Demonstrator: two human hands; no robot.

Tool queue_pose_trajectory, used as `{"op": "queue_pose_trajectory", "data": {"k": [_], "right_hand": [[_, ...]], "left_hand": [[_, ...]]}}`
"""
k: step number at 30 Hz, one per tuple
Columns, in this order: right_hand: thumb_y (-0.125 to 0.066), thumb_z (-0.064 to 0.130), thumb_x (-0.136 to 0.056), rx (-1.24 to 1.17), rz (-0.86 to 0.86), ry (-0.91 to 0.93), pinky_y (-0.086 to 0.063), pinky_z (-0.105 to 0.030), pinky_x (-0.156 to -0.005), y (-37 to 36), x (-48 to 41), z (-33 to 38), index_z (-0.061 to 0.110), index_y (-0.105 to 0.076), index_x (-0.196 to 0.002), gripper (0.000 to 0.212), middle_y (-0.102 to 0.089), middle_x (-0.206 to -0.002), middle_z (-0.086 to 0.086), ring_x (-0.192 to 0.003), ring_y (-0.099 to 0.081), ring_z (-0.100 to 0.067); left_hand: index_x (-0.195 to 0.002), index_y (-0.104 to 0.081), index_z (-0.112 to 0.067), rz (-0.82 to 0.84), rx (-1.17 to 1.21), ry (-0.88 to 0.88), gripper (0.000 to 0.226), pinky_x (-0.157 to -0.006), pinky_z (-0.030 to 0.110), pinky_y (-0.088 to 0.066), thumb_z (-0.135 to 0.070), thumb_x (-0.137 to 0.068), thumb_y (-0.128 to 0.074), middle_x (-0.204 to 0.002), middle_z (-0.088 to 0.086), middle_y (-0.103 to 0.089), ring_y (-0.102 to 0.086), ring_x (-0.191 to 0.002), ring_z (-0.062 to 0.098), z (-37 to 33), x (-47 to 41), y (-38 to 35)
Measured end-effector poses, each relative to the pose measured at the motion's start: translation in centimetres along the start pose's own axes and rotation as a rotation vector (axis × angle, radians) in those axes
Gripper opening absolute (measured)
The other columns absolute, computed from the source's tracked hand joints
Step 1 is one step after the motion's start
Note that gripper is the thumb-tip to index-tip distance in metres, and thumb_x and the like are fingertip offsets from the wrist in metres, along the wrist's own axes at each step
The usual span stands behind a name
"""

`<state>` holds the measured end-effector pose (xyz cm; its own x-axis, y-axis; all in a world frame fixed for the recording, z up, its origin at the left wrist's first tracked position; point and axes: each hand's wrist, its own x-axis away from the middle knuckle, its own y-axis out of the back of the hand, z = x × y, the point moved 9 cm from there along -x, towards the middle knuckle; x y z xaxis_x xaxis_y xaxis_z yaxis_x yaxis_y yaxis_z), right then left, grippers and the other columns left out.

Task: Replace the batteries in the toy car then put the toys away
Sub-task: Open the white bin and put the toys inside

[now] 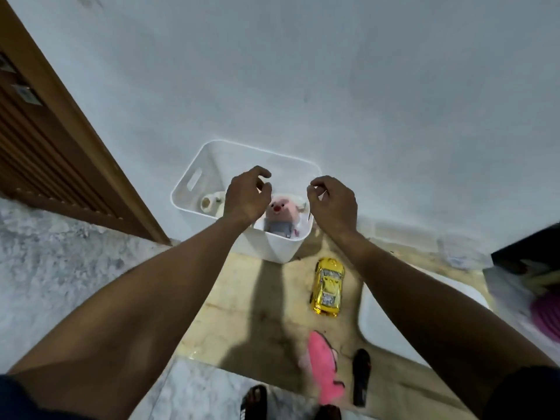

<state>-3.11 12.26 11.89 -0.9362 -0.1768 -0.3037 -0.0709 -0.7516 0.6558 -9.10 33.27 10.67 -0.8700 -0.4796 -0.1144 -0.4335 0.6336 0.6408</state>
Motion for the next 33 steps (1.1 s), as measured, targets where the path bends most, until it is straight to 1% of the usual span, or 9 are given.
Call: {"op": "queue_pose_trajectory", "data": {"k": [6, 10, 13, 16, 19, 22, 26, 30, 33], "right_hand": [[-0.065, 0.033, -0.089, -0.019, -0.037, -0.044, -0.053, -0.033, -0.066, 3.9, 6.9, -7.1, 0.027, -0.065, -0.091, 0.006, -0.063, -0.070, 0.008, -0.065, -0.060, -0.008], [-0.069, 0.034, -0.088, 0.057, 0.115, -0.046, -0.050, -0.032, -0.058, 4.5, 12.3, -11.6, 0.029, -0.062, -0.090, 0.008, -0.059, -0.060, 0.002, -0.057, -0.059, -0.011], [-0.073, 0.034, -0.085, 0.098, 0.267, -0.010, -0.051, -0.035, -0.055, 4.4, 16.1, -13.8, 0.025, -0.063, -0.089, 0.015, -0.057, -0.057, 0.004, -0.053, -0.057, -0.017], [-0.075, 0.048, -0.080, 0.174, 0.434, 0.079, -0.051, -0.033, -0.054, 4.1, 19.8, -15.3, 0.019, -0.064, -0.093, 0.033, -0.055, -0.061, 0.012, -0.054, -0.058, -0.017], [-0.067, 0.071, -0.073, 0.312, 0.653, -0.044, -0.046, -0.028, -0.059, 3.5, 23.5, -18.5, 0.027, -0.058, -0.097, 0.052, -0.059, -0.072, 0.011, -0.067, -0.059, -0.015], [-0.066, 0.081, -0.062, 0.344, 0.690, -0.128, -0.038, -0.027, -0.056, 4.0, 26.0, -20.3, 0.030, -0.053, -0.096, 0.064, -0.050, -0.067, 0.015, -0.066, -0.054, -0.012], [-0.074, 0.075, -0.059, 0.264, 0.690, -0.241, -0.038, -0.024, -0.052, 3.9, 27.6, -20.8, 0.030, -0.049, -0.102, 0.067, -0.050, -0.064, 0.015, -0.061, -0.054, -0.009], [-0.076, 0.063, -0.064, 0.157, 0.689, -0.321, -0.046, -0.022, -0.057, 2.8, 27.8, -20.8, 0.034, -0.047, -0.096, 0.052, -0.059, -0.072, 0.015, -0.062, -0.058, -0.004], [-0.077, 0.053, -0.064, 0.033, 0.630, -0.302, -0.050, -0.019, -0.065, 2.9, 26.5, -19.7, 0.038, -0.051, -0.097, 0.045, -0.067, -0.089, 0.012, -0.076, -0.064, -0.005]], "left_hand": [[-0.090, -0.075, -0.021, 0.053, -0.133, -0.286, 0.017, -0.073, 0.036, -0.051, -0.021, -0.084, -0.059, -0.080, 0.000, -0.070, -0.062, -0.082, 0.024, -3.2, 8.9, -5.9], [-0.086, -0.074, -0.021, 0.038, -0.286, -0.442, 0.020, -0.073, 0.041, -0.045, -0.028, -0.080, -0.056, -0.086, 0.000, -0.066, -0.058, -0.090, 0.027, -4.5, 13.8, -9.0], [-0.089, -0.072, -0.021, 0.117, -0.307, -0.499, 0.020, -0.077, 0.041, -0.042, -0.027, -0.079, -0.056, -0.094, -0.001, -0.066, -0.058, -0.095, 0.026, -4.7, 16.9, -11.2], [-0.099, -0.072, -0.023, 0.327, -0.354, -0.411, 0.027, -0.082, 0.039, -0.044, -0.030, -0.085, -0.051, -0.099, 0.000, -0.066, -0.060, -0.098, 0.025, -3.4, 19.8, -14.2], [-0.118, -0.064, -0.029, 0.523, -0.369, -0.230, 0.030, -0.081, 0.034, -0.051, -0.034, -0.090, -0.056, -0.114, -0.002, -0.061, -0.062, -0.100, 0.022, -1.0, 22.7, -16.1], [-0.128, -0.053, -0.035, 0.721, -0.464, -0.057, 0.043, -0.084, 0.031, -0.052, -0.046, -0.086, -0.056, -0.120, -0.003, -0.054, -0.062, -0.105, 0.022, 2.5, 26.0, -17.8], [-0.140, -0.043, -0.037, 0.806, -0.324, 0.157, 0.061, -0.100, 0.035, -0.048, -0.061, -0.085, -0.056, -0.128, 0.002, -0.055, -0.057, -0.117, 0.025, 5.5, 28.2, -19.0], [-0.129, -0.056, -0.031, 0.799, -0.197, 0.193, 0.055, -0.094, 0.027, -0.049, -0.050, -0.079, -0.071, -0.123, -0.003, -0.065, -0.061, -0.109, 0.017, 5.1, 27.7, -19.7], [-0.122, -0.064, -0.030, 0.783, -0.124, 0.184, 0.043, -0.086, 0.019, -0.046, -0.035, -0.080, -0.074, -0.119, -0.006, -0.069, -0.060, -0.098, 0.010, 4.2, 26.5, -19.5]]}}
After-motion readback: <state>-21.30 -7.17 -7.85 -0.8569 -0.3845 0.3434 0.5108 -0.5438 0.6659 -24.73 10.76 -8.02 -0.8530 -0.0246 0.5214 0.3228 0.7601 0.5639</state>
